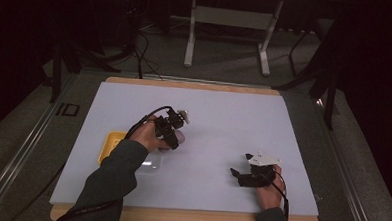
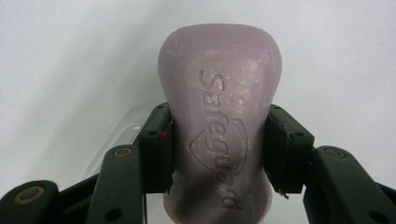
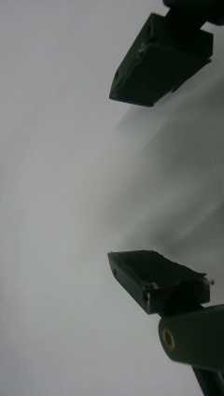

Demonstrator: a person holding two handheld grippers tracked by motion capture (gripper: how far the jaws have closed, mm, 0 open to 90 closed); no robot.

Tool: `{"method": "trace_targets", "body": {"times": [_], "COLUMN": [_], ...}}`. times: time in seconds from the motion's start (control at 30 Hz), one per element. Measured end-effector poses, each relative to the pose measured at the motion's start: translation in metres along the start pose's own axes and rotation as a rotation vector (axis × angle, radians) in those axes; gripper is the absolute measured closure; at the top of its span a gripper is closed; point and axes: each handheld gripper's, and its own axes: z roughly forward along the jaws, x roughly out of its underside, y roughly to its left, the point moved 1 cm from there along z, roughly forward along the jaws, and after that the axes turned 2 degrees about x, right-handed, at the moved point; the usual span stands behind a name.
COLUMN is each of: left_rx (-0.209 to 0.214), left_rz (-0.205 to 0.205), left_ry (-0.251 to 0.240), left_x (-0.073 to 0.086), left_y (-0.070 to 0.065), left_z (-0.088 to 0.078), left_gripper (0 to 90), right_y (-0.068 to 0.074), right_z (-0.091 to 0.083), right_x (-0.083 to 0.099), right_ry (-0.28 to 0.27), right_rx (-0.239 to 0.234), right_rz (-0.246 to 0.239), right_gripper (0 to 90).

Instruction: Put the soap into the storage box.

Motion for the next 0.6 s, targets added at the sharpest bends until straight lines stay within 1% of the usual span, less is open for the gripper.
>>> {"method": "trace_targets", "body": {"times": [0.1,0.17,0.23,0.27,0.33,0.57,0.6], "left_rx": [0.001,0.014,0.023,0.019,0.016,0.009,0.009], "left_rz": [-0.005,-0.014,-0.013,-0.019,-0.014,-0.027,-0.036], "left_ry": [-0.002,-0.01,-0.012,-0.015,-0.009,-0.01,-0.014], "left_x": [0.002,0.003,0.004,0.005,0.006,0.012,0.012], "left_y": [0.002,0.003,0.004,0.004,0.005,0.01,0.01], "left_z": [-0.001,-0.002,-0.004,-0.004,-0.005,-0.009,-0.009], "left_gripper": [50.1,50.1,50.1,50.1,50.1,50.1,50.1], "right_y": [0.0,0.0,0.0,0.0,0.0,0.0,0.0], "right_z": [0.0,0.0,0.0,0.0,0.0,0.0,0.0], "right_x": [0.0,0.0,0.0,0.0,0.0,0.0,0.0], "right_ry": [0.0,0.0,-0.001,0.0,0.0,0.0,0.0], "right_rx": [0.0,0.0,0.0,0.0,0.0,0.0,0.001], "right_rz": [0.0,0.001,0.001,0.001,0.0,-0.001,-0.001], "right_gripper": [18.2,18.2,18.2,18.2,18.2,18.2,18.2]}}
